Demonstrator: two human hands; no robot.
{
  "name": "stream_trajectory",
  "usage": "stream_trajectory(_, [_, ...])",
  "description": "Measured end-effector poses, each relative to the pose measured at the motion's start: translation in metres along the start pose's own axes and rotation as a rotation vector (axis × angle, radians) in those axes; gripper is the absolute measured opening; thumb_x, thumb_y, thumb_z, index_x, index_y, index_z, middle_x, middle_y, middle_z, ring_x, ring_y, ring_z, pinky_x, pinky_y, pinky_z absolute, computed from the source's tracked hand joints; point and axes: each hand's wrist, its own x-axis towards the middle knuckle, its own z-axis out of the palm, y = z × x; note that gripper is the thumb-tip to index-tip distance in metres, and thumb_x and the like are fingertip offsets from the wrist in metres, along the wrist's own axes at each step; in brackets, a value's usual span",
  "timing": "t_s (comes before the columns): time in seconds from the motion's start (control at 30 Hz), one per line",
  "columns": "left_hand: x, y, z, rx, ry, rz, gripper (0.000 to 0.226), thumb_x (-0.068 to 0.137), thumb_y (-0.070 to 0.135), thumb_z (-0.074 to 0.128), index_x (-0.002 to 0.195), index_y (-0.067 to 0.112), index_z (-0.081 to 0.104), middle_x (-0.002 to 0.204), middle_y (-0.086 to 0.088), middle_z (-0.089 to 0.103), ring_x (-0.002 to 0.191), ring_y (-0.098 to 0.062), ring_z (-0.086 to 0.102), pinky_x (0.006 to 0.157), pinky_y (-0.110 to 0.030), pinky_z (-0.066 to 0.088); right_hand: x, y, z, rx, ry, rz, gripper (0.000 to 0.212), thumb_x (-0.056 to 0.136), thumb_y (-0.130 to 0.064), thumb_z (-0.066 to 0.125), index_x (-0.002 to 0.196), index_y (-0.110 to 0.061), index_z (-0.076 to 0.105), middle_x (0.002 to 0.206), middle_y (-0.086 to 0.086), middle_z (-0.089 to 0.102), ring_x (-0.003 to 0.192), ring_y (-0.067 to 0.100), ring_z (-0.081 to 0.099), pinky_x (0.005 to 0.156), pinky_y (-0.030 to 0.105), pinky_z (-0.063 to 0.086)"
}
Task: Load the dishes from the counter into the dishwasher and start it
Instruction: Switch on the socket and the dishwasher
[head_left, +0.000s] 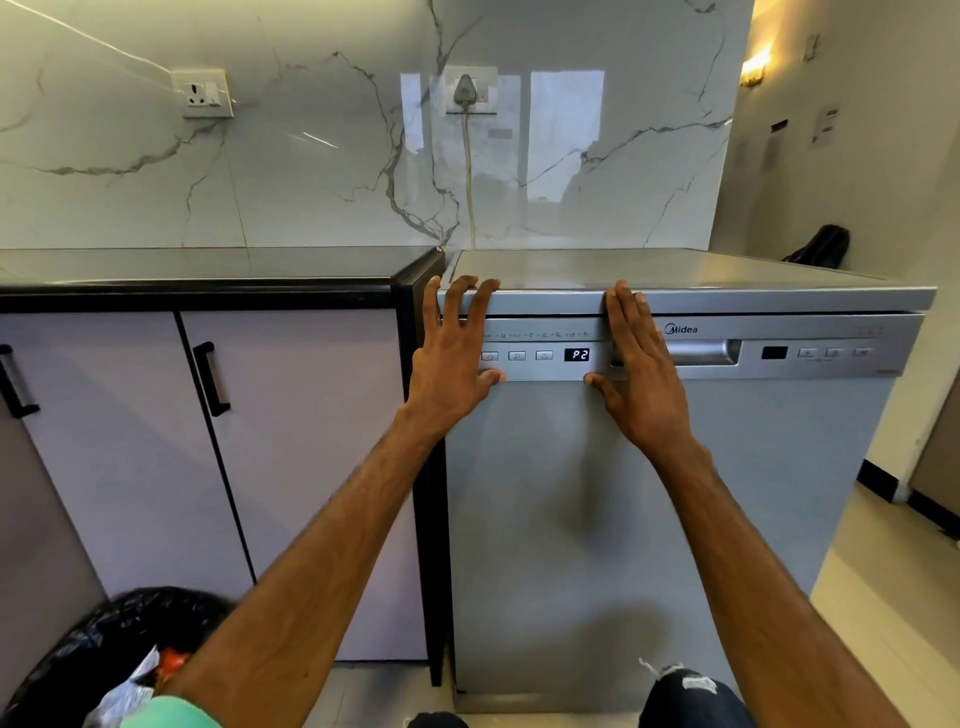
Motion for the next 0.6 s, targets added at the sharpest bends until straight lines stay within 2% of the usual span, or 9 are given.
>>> stream_trajectory(0.17, [0.0004,-0.0007,0.0014,-0.002,0.001,-0.001,0.104,0.071,0.041,0.085,0.155,0.024,0.025,0.159,-0.005,0.019,0.150,-0.036,0.005,0.072,-0.051,0.062,0.0001,-0.0010,0.0008,-0.003,0.000,0.012,0.100,0.090,-0.021,0.074,0.162,-0.017,0.005,0.170,-0.004,-0.001,0.157,0.014,-0.004,0.127,0.048,0.013])
stream_trajectory(0.37, [-0.0014,0.0017,-0.0021,-0.003,0.000,-0.007,0.104,0.071,0.039,0.085,0.155,0.025,0.025,0.160,-0.004,0.018,0.150,-0.037,0.004,0.068,-0.050,0.062,0.0000,-0.0026,0.0024,-0.006,-0.007,0.030,0.102,0.088,-0.019,0.075,0.162,-0.017,0.005,0.170,-0.005,-0.001,0.156,0.013,-0.005,0.127,0.044,0.009])
stream_trajectory(0.6, [-0.0018,0.0023,-0.0019,-0.015,-0.008,-0.013,0.104,0.071,0.037,0.085,0.155,0.024,0.024,0.160,-0.004,0.017,0.151,-0.036,0.003,0.071,-0.051,0.061,-0.0001,-0.0039,0.0011,0.001,-0.003,0.035,0.103,0.087,-0.017,0.076,0.162,-0.017,0.006,0.170,-0.004,-0.001,0.156,0.013,-0.004,0.127,0.047,0.012])
